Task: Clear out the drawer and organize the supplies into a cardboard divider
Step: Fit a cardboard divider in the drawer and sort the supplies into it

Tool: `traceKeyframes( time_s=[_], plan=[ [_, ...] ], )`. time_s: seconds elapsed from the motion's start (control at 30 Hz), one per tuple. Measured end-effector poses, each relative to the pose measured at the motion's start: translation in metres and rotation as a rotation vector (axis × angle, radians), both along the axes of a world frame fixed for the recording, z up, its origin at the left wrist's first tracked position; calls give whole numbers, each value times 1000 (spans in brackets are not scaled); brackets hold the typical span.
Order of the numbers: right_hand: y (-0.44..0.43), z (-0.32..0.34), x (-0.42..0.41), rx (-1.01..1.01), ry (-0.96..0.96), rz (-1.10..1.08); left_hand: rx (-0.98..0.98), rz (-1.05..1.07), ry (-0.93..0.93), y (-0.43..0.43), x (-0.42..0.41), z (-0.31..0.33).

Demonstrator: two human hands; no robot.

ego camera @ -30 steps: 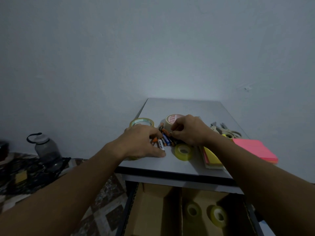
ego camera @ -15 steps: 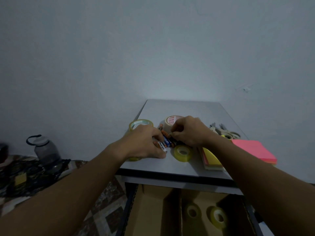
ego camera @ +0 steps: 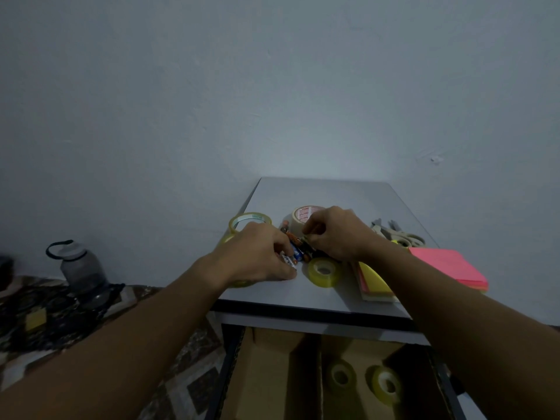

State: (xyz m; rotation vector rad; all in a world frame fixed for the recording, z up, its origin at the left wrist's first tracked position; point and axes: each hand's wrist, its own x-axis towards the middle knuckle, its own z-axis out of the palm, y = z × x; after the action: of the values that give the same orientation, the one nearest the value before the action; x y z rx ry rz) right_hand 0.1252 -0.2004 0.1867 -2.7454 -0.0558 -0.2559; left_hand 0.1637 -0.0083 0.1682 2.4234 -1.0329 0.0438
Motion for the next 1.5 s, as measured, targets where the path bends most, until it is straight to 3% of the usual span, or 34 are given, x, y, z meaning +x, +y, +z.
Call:
traceKeyframes(
  time_s=[0.47,1.0,1.23,1.5],
  plan=[
    [28,-4,5,-73,-53,-32,-247,98,84,40,-4,12],
    [44,-9,3,-142,-53,61,-272,135,155,62,-3,0],
    [44,-7,-1,-149,58,138,-265,133,135,63,-4,-2],
    [45,-9,-14,-252,4,255,-266,134,143,64,-5,-1]
  ],
)
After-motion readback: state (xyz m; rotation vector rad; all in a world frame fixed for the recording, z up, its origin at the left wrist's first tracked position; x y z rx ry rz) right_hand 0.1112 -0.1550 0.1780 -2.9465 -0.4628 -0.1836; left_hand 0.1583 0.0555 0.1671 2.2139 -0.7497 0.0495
